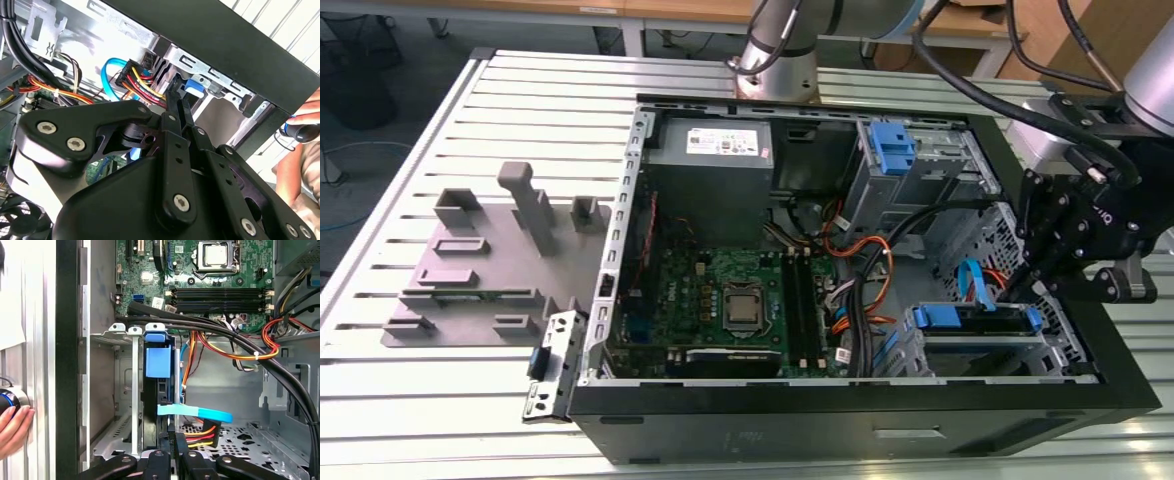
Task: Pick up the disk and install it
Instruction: 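Insert the second disk wire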
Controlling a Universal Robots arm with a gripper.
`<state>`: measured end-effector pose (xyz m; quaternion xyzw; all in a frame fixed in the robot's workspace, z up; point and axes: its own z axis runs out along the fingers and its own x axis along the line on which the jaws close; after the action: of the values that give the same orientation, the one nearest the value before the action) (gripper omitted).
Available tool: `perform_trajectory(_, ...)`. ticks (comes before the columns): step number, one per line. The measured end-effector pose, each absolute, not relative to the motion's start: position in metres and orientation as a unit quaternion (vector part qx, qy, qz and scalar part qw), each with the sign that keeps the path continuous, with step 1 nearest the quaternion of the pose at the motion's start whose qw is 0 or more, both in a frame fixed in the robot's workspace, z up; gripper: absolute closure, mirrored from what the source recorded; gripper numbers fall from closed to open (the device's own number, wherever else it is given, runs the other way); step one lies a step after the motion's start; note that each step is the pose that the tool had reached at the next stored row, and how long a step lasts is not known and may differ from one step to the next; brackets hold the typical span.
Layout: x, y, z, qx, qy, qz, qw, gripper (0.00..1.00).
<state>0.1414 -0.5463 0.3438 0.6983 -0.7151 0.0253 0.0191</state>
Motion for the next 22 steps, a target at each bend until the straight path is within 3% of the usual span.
perform_trajectory(11, 0.1392, -0.5464, 0.3406, 0.699, -0.714, 0.03, 0.023, 0.84)
perform_trajectory(16, 0.1391, -0.5464, 0.3396, 0.7, -0.713, 0.04, 0.033, 0.84)
perform_trajectory(22, 0.1375, -0.5463, 0.3386, 0.701, -0.711, 0.041, 0.034, 0.84)
